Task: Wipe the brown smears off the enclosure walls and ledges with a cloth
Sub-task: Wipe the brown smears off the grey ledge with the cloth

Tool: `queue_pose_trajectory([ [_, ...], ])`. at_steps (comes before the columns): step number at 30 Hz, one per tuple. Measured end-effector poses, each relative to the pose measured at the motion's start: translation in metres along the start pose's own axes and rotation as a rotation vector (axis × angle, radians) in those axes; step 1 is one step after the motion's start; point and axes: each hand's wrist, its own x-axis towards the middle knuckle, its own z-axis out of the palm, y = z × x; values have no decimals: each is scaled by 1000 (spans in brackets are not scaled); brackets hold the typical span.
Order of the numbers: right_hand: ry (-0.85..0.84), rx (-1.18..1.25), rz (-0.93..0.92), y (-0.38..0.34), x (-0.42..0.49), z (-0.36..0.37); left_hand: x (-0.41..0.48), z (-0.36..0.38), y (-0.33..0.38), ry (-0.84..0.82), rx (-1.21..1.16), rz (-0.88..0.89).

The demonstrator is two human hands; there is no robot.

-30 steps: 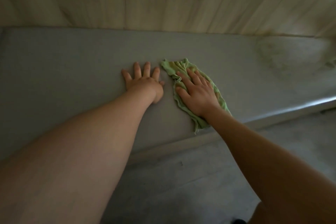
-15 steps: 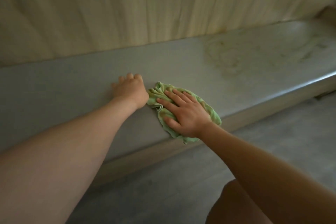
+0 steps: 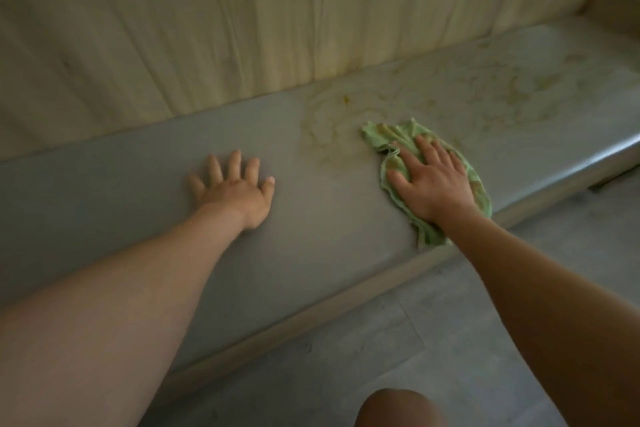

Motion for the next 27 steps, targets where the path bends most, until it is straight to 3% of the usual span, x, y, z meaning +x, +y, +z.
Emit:
queue_pose_trajectory([
  [7,-54,43,156,-37,93,0,16,19,-4,-14,-5,-17],
  [9,-71,37,51,-79,99,5,18,19,-4,-24,4,-17],
  [14,-82,60,-411,-174,67,28,19,20,-6,-23,13,-14],
  [18,-85,62,-456,-170,77,28,19,16,-6,-41,1,-19],
  [24,-78,44,-178,-153,122,17,17,6,-7,-102,-4,-6],
  [27,-45,57,-56,-134,129,13,26,-18,-15,-53,80,86],
])
